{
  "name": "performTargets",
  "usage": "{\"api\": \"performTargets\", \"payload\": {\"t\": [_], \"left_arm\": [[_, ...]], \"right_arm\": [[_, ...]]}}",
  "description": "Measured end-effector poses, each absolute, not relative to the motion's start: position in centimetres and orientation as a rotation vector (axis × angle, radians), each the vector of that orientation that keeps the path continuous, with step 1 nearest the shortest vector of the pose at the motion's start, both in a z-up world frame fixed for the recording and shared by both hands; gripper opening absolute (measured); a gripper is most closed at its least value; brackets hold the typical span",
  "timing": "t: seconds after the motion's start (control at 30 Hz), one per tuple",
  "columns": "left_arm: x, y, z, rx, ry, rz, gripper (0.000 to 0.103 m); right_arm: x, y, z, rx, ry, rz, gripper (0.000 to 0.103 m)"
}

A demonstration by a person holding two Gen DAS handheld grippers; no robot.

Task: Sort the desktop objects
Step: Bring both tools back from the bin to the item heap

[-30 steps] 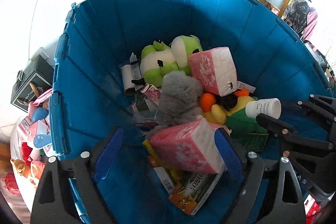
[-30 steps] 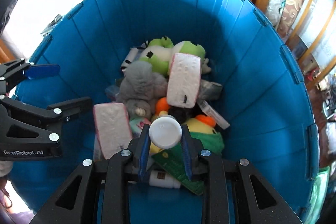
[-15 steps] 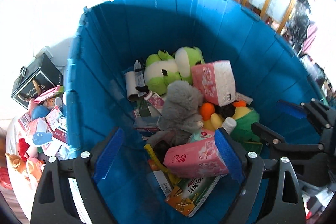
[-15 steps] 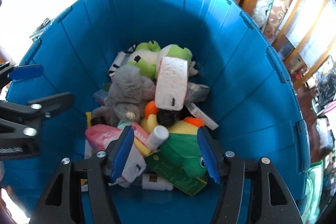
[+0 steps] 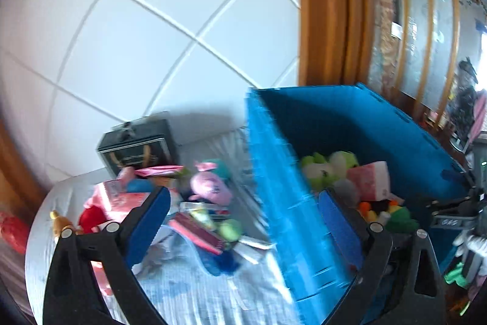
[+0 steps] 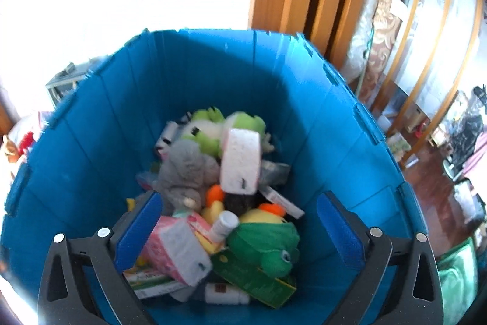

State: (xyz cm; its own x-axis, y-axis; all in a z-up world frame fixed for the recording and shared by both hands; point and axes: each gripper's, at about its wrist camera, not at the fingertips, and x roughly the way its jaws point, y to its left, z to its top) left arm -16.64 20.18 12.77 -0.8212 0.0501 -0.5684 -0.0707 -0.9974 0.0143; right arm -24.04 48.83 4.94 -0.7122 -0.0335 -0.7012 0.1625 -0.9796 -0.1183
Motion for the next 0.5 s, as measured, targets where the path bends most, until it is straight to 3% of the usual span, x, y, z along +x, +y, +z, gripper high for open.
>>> {"api": "performTargets", "payload": {"t": [0.5], "left_arm": [[-11.0, -4.5, 6.0, -1.166, -0.114, 3.218, 0.099]], "right_arm": [[-15.8, 32.8, 11.1, 0.701, 0.232, -2.611, 0.103]]}}
